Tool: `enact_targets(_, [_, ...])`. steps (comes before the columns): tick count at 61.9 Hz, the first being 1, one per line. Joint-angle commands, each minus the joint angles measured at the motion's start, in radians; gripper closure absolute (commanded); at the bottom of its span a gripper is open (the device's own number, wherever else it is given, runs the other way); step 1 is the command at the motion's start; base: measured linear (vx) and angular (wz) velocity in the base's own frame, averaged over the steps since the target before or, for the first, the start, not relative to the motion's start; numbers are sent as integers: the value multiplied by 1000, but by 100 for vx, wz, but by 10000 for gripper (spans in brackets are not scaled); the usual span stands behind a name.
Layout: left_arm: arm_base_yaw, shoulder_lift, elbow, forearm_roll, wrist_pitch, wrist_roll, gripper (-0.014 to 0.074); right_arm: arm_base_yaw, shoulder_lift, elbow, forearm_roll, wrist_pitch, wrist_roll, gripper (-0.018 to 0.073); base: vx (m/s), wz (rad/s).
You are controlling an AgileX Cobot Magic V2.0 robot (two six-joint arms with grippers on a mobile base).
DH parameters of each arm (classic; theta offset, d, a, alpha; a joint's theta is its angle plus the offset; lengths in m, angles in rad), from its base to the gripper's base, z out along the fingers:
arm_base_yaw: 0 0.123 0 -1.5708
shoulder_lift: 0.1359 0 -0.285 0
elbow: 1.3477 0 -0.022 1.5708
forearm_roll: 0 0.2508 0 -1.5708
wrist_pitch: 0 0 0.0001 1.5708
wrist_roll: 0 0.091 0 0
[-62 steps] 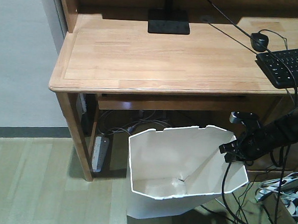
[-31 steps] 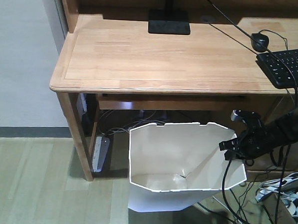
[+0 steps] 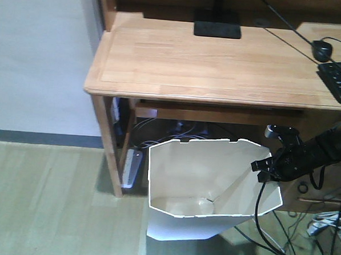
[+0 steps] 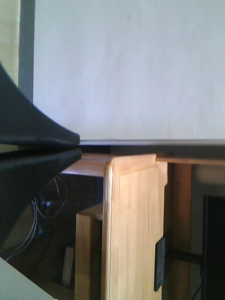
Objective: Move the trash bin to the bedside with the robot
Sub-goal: 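Hold the bin in the right gripper while the base turns toward the bed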
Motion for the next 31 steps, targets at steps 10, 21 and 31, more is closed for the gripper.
enact_targets(10, [-3, -10, 29, -4, -69, -8, 602, -2, -77, -18, 79, 137, 9, 565, -11, 40])
enact_targets(21, [-3, -10, 29, -4, -69, -8, 602, -2, -77, -18, 79, 137, 9, 565, -12, 51])
enact_targets(31, [-3, -10, 29, -4, -69, -8, 602, -2, -77, -18, 79, 137, 9, 565, -12, 60])
